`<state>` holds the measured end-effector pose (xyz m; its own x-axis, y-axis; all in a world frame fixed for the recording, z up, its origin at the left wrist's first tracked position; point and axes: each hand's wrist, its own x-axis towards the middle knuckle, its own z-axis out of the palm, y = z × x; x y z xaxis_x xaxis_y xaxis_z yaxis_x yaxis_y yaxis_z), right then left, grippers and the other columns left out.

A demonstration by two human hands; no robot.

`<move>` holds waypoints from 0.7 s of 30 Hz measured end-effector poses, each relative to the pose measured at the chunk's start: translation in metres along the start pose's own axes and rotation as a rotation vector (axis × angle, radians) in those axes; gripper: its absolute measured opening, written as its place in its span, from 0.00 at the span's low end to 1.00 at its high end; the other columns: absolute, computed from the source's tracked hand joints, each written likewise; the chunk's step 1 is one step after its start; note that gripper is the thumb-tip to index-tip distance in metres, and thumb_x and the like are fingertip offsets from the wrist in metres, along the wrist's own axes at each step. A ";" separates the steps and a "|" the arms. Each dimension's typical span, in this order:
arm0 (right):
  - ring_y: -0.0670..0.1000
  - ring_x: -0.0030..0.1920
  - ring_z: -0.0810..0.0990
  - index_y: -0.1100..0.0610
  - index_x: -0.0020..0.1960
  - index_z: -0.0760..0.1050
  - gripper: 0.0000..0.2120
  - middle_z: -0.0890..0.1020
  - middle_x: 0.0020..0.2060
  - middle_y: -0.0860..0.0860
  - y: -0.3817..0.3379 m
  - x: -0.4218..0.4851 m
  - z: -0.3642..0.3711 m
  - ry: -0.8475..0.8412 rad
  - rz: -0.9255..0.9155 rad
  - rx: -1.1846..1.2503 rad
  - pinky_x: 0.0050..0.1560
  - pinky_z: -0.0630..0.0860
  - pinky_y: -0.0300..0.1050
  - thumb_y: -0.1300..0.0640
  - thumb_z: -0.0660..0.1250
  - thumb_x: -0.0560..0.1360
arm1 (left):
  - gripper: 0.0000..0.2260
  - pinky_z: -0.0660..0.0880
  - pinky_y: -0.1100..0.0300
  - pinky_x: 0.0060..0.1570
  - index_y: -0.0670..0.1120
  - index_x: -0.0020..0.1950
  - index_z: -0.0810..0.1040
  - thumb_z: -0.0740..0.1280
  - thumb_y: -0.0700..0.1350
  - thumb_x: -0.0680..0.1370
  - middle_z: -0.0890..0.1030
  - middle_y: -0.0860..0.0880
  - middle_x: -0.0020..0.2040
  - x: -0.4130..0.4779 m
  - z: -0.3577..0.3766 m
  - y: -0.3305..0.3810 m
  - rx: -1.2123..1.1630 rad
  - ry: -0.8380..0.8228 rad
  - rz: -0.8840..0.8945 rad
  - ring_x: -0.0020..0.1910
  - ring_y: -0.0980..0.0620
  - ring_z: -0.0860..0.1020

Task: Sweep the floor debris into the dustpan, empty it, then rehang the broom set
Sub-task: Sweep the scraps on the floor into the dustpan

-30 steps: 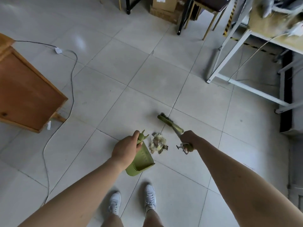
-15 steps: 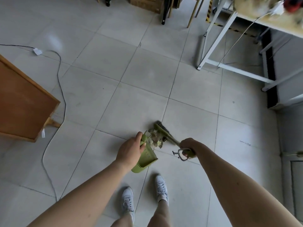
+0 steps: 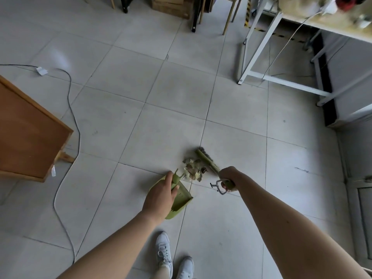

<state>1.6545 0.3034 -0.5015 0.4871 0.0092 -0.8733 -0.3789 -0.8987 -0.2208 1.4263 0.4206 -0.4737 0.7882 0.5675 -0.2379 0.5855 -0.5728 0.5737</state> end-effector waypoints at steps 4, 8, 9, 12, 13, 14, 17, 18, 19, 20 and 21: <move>0.50 0.19 0.73 0.62 0.44 0.67 0.06 0.74 0.26 0.57 0.008 0.000 0.000 -0.020 -0.010 -0.060 0.22 0.69 0.35 0.67 0.52 0.75 | 0.17 0.74 0.53 0.47 0.45 0.68 0.67 0.60 0.49 0.81 0.81 0.43 0.52 -0.004 0.003 0.000 -0.065 0.006 -0.032 0.51 0.44 0.78; 0.49 0.17 0.73 0.61 0.44 0.68 0.07 0.74 0.26 0.55 0.018 -0.012 0.006 -0.094 -0.025 -0.169 0.22 0.70 0.34 0.65 0.52 0.77 | 0.16 0.73 0.53 0.45 0.44 0.67 0.67 0.60 0.49 0.81 0.80 0.43 0.51 -0.008 0.007 0.003 -0.080 -0.002 -0.040 0.50 0.43 0.78; 0.49 0.21 0.73 0.61 0.45 0.68 0.07 0.74 0.28 0.55 0.020 -0.015 0.009 -0.112 -0.022 -0.185 0.23 0.70 0.35 0.64 0.52 0.78 | 0.15 0.73 0.52 0.45 0.44 0.66 0.67 0.60 0.48 0.81 0.80 0.42 0.51 -0.009 0.007 0.004 -0.080 -0.002 -0.040 0.50 0.42 0.78; 0.50 0.25 0.73 0.62 0.43 0.68 0.09 0.74 0.30 0.56 0.029 -0.027 0.017 -0.160 -0.009 -0.215 0.26 0.70 0.38 0.64 0.52 0.78 | 0.15 0.74 0.51 0.46 0.44 0.65 0.68 0.60 0.48 0.81 0.80 0.42 0.51 -0.014 0.009 0.007 -0.093 -0.005 -0.052 0.50 0.41 0.78; 0.50 0.24 0.74 0.62 0.41 0.69 0.09 0.74 0.30 0.56 0.033 -0.031 0.020 -0.174 -0.012 -0.222 0.25 0.70 0.37 0.65 0.52 0.78 | 0.14 0.74 0.51 0.46 0.44 0.65 0.68 0.61 0.48 0.81 0.80 0.42 0.51 -0.016 0.009 0.008 -0.100 -0.001 -0.055 0.50 0.41 0.78; 0.49 0.22 0.75 0.62 0.40 0.69 0.10 0.74 0.31 0.56 0.036 -0.035 0.023 -0.185 -0.016 -0.235 0.23 0.70 0.35 0.65 0.53 0.78 | 0.14 0.74 0.51 0.45 0.43 0.65 0.68 0.61 0.47 0.81 0.80 0.41 0.51 -0.017 0.009 0.008 -0.105 0.005 -0.059 0.50 0.41 0.78; 0.48 0.17 0.75 0.62 0.39 0.69 0.11 0.75 0.32 0.56 0.048 -0.045 0.029 -0.193 -0.017 -0.276 0.19 0.70 0.32 0.65 0.54 0.78 | 0.13 0.73 0.51 0.43 0.43 0.63 0.68 0.61 0.47 0.81 0.80 0.41 0.49 -0.021 0.012 0.010 -0.096 0.009 -0.065 0.48 0.40 0.78; 0.49 0.19 0.76 0.62 0.39 0.70 0.11 0.75 0.32 0.56 0.053 -0.048 0.032 -0.197 -0.027 -0.288 0.19 0.71 0.33 0.65 0.54 0.79 | 0.13 0.73 0.51 0.43 0.43 0.63 0.68 0.61 0.48 0.81 0.80 0.41 0.48 -0.021 0.012 0.009 -0.094 0.008 -0.069 0.48 0.40 0.78; 0.49 0.21 0.77 0.62 0.39 0.70 0.10 0.76 0.33 0.56 0.060 -0.052 0.034 -0.212 -0.028 -0.278 0.19 0.71 0.33 0.65 0.55 0.79 | 0.13 0.73 0.52 0.43 0.43 0.63 0.68 0.61 0.48 0.81 0.81 0.41 0.48 -0.024 0.014 0.010 -0.096 0.008 -0.068 0.47 0.40 0.78; 0.50 0.25 0.79 0.60 0.39 0.70 0.10 0.76 0.33 0.55 0.065 -0.057 0.037 -0.203 -0.024 -0.252 0.20 0.72 0.34 0.65 0.57 0.79 | 0.13 0.74 0.52 0.43 0.43 0.63 0.68 0.61 0.48 0.81 0.81 0.41 0.48 -0.027 0.015 0.010 -0.098 0.013 -0.068 0.47 0.40 0.78; 0.51 0.28 0.79 0.58 0.38 0.69 0.11 0.75 0.33 0.54 0.067 -0.060 0.042 -0.226 -0.021 -0.248 0.23 0.73 0.37 0.65 0.58 0.78 | 0.13 0.74 0.52 0.43 0.42 0.63 0.68 0.61 0.48 0.81 0.81 0.41 0.49 -0.026 0.014 0.008 -0.102 0.025 -0.072 0.47 0.40 0.78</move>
<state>1.5673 0.2612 -0.4823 0.2957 0.1008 -0.9500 -0.1543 -0.9763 -0.1516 1.4129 0.3925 -0.4740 0.7389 0.6206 -0.2625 0.6175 -0.4676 0.6325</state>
